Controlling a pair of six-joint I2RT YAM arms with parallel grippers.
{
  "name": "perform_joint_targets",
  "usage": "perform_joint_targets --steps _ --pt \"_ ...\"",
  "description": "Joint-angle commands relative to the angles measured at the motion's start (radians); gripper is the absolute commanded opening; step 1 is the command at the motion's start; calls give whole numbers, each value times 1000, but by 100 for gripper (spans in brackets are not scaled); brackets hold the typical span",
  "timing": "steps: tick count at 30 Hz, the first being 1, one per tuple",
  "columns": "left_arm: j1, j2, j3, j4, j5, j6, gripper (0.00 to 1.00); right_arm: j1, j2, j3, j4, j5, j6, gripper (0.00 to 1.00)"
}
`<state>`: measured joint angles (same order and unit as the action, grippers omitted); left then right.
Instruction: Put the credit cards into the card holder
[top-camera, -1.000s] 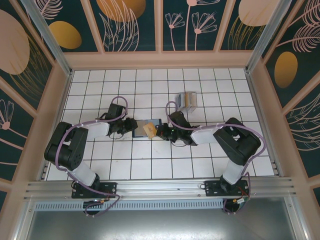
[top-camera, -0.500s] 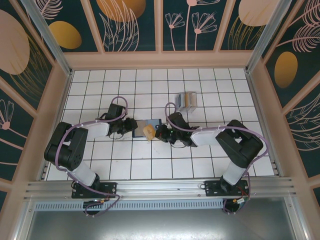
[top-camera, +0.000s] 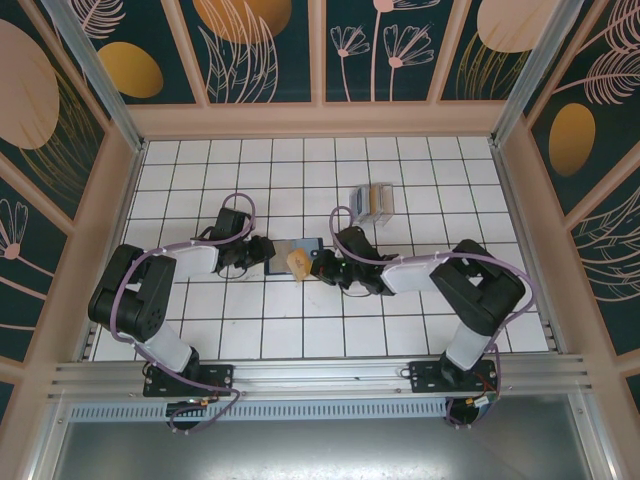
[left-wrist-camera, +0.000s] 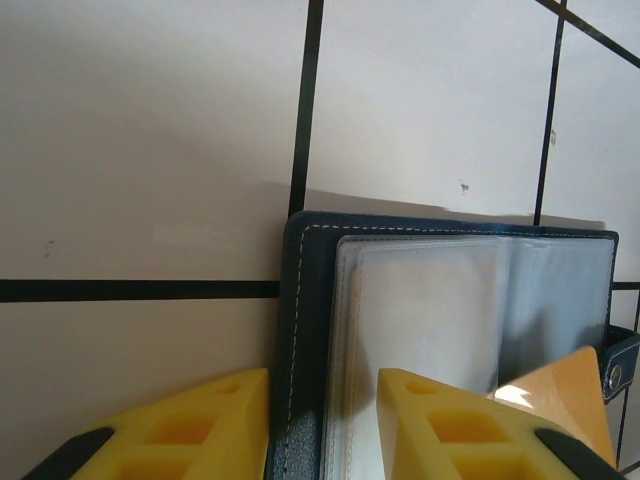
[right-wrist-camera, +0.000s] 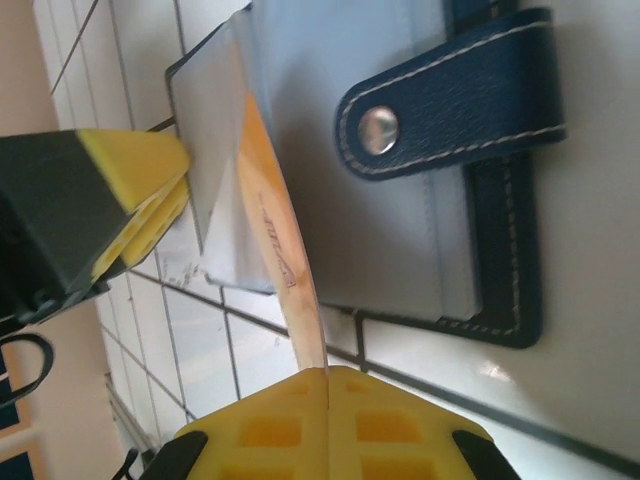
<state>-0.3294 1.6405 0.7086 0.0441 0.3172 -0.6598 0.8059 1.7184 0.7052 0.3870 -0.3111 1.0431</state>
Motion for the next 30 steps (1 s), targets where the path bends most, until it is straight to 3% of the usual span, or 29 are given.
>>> perform_joint_targets --steps 1,14,30 --pt "-6 -8 -23 -10 36 -16 35 -1 38 7 70 70 46 0" --pt "-20 1 -30 5 60 -24 32 57 76 9 188 201 149 0" --pt "-30 -4 -40 7 69 -18 31 85 206 70 289 135 232 0"
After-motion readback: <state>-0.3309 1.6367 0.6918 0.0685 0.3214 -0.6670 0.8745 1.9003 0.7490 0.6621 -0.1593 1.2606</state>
